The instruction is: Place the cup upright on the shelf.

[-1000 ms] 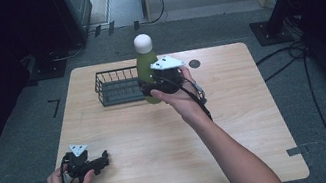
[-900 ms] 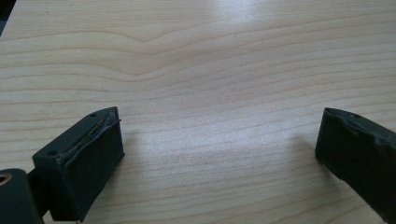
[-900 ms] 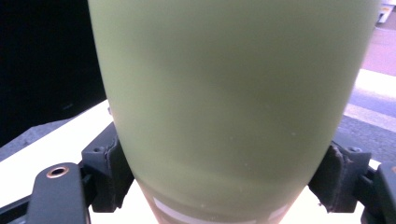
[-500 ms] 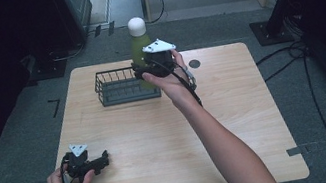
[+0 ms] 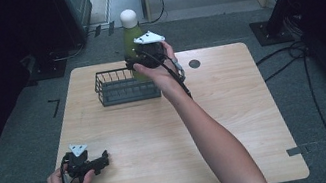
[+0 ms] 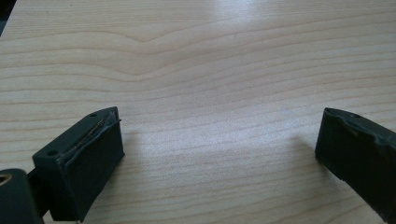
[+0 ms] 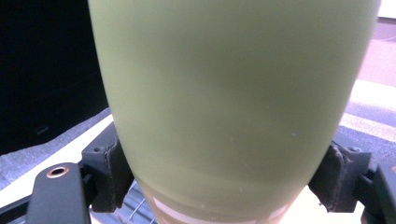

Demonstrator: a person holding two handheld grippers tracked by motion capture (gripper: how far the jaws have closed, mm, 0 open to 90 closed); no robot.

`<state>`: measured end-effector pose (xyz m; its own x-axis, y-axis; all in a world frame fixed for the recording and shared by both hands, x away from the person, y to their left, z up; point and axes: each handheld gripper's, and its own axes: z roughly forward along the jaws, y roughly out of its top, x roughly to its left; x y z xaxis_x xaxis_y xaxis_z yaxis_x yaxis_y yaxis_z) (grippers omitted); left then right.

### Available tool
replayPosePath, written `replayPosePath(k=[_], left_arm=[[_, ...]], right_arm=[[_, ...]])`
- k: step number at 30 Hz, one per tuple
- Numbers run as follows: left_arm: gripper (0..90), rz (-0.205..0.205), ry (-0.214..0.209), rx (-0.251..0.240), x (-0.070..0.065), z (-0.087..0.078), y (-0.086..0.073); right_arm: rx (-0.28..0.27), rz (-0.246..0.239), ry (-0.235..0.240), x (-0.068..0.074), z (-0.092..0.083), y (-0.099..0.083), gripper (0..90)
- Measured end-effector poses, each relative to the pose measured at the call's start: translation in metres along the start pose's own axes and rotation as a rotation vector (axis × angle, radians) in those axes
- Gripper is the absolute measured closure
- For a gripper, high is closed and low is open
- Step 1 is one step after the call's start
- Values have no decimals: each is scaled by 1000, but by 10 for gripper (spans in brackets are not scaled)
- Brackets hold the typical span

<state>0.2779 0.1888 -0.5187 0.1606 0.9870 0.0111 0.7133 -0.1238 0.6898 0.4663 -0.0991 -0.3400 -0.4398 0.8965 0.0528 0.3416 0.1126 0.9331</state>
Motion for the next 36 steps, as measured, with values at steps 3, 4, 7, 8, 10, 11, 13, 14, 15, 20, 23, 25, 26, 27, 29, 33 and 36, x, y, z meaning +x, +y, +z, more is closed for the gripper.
replayPosePath(k=[3,4,7,8,10,11,13,14,15,20,23,25,26,27,29,33,36], left_arm=[[13,-2,0,-1,0,0,0],[13,-1,0,0,0,0,0],[13,1,0,1,0,0,0],[13,1,0,1,0,0,0],[13,1,0,1,0,0,0],[13,1,0,1,0,0,0],[13,1,0,2,0,0,0],[13,1,0,2,0,0,0],[13,1,0,1,0,0,0],[13,1,0,1,0,0,0],[13,1,0,1,0,0,0],[13,1,0,1,0,0,0],[13,1,0,1,0,0,0],[13,1,0,0,0,0,0],[13,1,0,0,0,0,0],[13,1,0,1,0,0,0],[13,1,0,1,0,0,0]], right_arm=[[15,20,-7,-2,9,-1,201],[17,21,-11,-3,13,-2,201],[25,17,-21,-4,20,-6,201],[30,17,-22,-5,22,-8,201],[42,17,-27,-5,26,-12,201],[45,15,-29,-5,27,-15,201],[52,16,-25,-5,31,-22,201],[52,16,-25,-5,31,-22,201],[56,16,-26,-5,33,-24,201],[77,18,-34,-8,40,-35,201],[83,17,-37,-9,41,-38,200],[86,21,-30,-10,41,-42,200],[86,21,-30,-10,41,-42,200],[89,17,-27,-10,41,-43,200],[91,11,-29,-10,42,-45,200],[74,6,-18,-11,41,-47,200],[60,26,-14,-13,40,-50,196]])
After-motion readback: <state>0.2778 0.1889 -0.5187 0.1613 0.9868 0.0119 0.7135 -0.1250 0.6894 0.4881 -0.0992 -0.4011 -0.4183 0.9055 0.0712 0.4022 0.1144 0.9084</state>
